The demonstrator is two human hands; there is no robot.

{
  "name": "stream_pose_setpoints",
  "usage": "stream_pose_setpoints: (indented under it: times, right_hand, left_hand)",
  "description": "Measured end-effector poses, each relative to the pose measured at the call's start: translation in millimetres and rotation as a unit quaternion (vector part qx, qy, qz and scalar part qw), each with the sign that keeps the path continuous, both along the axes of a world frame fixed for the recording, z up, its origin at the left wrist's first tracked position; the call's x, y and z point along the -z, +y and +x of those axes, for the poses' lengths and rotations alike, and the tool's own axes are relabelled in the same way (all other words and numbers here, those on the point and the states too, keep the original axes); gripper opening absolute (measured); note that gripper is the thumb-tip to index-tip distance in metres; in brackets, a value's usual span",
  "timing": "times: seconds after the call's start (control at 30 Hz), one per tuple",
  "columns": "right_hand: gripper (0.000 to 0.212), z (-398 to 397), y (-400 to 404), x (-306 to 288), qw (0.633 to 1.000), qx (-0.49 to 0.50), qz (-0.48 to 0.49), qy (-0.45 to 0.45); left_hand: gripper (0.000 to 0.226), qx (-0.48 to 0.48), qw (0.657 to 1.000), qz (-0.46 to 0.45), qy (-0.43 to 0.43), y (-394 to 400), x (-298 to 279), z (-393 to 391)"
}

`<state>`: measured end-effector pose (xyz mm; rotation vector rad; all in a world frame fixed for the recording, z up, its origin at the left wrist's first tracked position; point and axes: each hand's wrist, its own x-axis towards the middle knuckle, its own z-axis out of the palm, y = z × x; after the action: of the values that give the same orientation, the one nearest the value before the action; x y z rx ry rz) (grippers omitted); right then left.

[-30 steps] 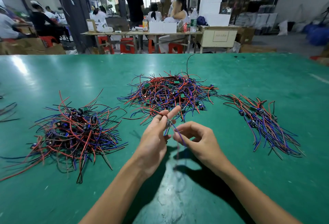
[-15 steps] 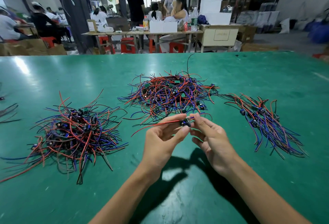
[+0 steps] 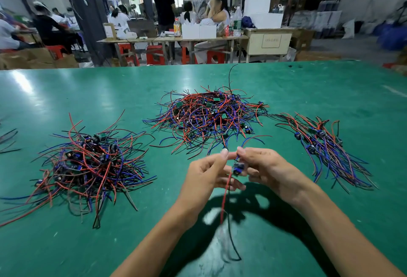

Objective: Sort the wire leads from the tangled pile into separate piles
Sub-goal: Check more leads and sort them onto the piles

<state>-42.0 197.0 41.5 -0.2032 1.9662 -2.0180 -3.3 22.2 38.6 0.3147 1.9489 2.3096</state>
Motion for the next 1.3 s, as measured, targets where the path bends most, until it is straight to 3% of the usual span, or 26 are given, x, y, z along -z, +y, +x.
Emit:
stream_pose_setpoints:
  times: [0.13,0.27,0.53,0.8,1.17,1.23,1.3]
  right_hand:
    - [0.030,3,-6,4,0.989,0.060,0.055,0.127]
    - [0.025,4,-20,11,0.976,0.095,0.098,0.168]
    - [0.028,12,-43,20,0.991,0.063,-0.045,0.105]
    - [0.034,9,-54,29,0.979,0.168,-0.007,0.119]
    - [0.027,-18,-25,35,0.944,0.324,0.018,0.062]
    - [0.024,-17,-22,36,0.931,0.337,0.060,0.128]
    - [0.019,-17,-15,38,0.878,0.341,0.188,0.279]
  left_hand:
    - [0.023,0.029,0.997,0.000,-0.069,-2,1,1]
    - [0.020,0.002,0.995,-0.004,-0.103,-2,0,0]
    - [0.027,-0.073,0.993,-0.044,-0.078,2,3,0]
    - [0.033,-0.069,0.988,-0.140,-0.012,-1,7,-5]
    - [0.019,0.071,0.981,-0.165,-0.067,7,8,3]
    - [0.022,0.099,0.980,-0.153,-0.078,5,5,3]
    - [0.025,0.132,0.978,-0.134,-0.085,2,3,4]
